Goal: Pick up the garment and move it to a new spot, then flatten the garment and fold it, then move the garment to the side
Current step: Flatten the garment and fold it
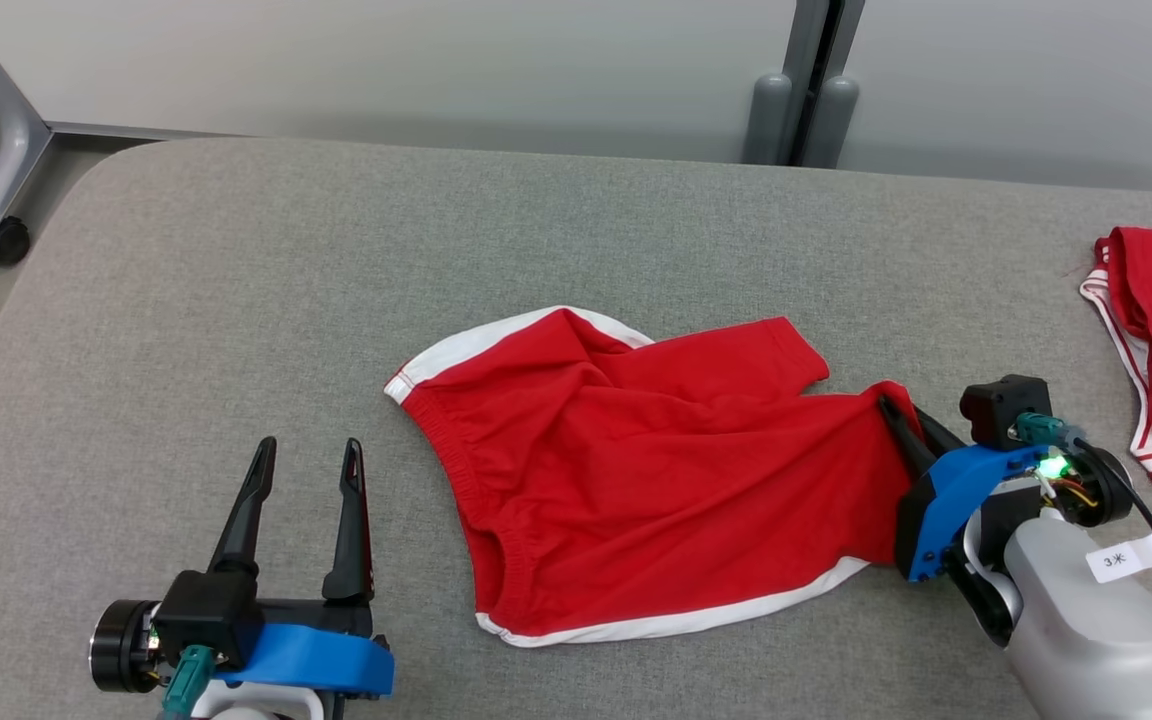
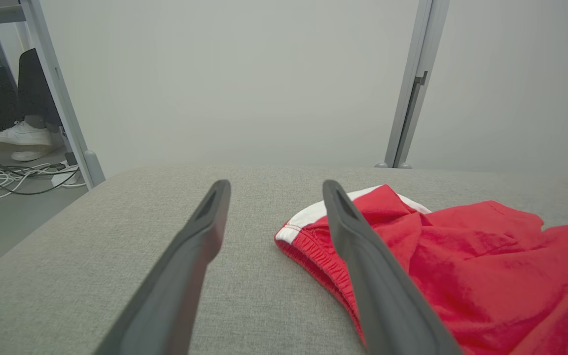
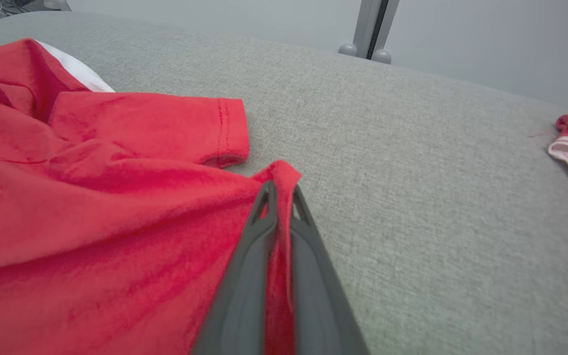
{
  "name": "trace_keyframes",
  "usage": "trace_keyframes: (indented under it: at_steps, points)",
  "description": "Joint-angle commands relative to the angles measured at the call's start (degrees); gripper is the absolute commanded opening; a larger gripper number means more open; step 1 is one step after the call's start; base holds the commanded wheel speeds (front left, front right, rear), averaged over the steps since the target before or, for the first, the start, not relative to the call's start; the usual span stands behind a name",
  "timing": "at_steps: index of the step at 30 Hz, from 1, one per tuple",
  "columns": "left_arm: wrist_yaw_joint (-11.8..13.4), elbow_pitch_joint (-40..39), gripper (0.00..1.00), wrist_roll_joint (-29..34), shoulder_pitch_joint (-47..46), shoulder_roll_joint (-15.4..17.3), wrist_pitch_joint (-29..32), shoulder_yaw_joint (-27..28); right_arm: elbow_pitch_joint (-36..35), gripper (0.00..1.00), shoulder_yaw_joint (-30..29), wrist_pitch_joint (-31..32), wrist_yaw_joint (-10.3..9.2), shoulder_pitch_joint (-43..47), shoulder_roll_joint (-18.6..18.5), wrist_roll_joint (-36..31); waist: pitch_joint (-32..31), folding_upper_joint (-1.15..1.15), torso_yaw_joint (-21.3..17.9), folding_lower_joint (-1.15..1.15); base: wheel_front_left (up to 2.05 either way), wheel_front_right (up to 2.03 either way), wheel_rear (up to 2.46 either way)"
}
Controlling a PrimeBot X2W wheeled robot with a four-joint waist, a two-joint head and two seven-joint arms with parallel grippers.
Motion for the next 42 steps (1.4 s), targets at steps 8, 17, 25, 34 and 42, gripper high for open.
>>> trace_keyframes:
  at_steps: [8,17,25,34,42]
  points:
    - [0.6,-0.5,1.00,-0.1,0.1,-0.1,-0.1,-0.1,0.8,1.00,-0.8,-5.0,0.00,-0.4,-0.3,1.1,-0.8,0.00,-1.8,-0.01,0.00,0.00,0.00]
    - [0.6,-1.4,1.00,0.5,1.6,-0.1,-0.1,0.7,-17.8,1.00,-13.1,-5.3,0.00,11.5,-1.1,-2.8,-2.5,0.00,-5.2,-0.01,0.00,0.00,0.00]
    - [0.2,-1.7,1.00,0.8,3.0,-0.1,-0.1,1.3,-32.9,1.00,-21.9,-5.3,0.00,25.8,3.9,-8.3,-3.7,0.00,-6.3,-0.01,0.00,0.00,0.00]
    - [-0.1,-1.7,1.00,1.1,3.5,-0.1,-0.1,1.5,-37.4,1.00,-23.2,-5.3,0.00,33.5,7.2,-12.3,-3.9,0.00,-6.2,-0.01,0.00,0.00,0.00]
    - [-0.3,-1.5,1.00,1.2,2.6,-0.1,-0.1,1.2,-33.2,1.00,-20.1,-5.3,0.00,30.2,5.8,-12.8,-3.4,0.00,-5.5,-0.01,0.00,0.00,0.00]
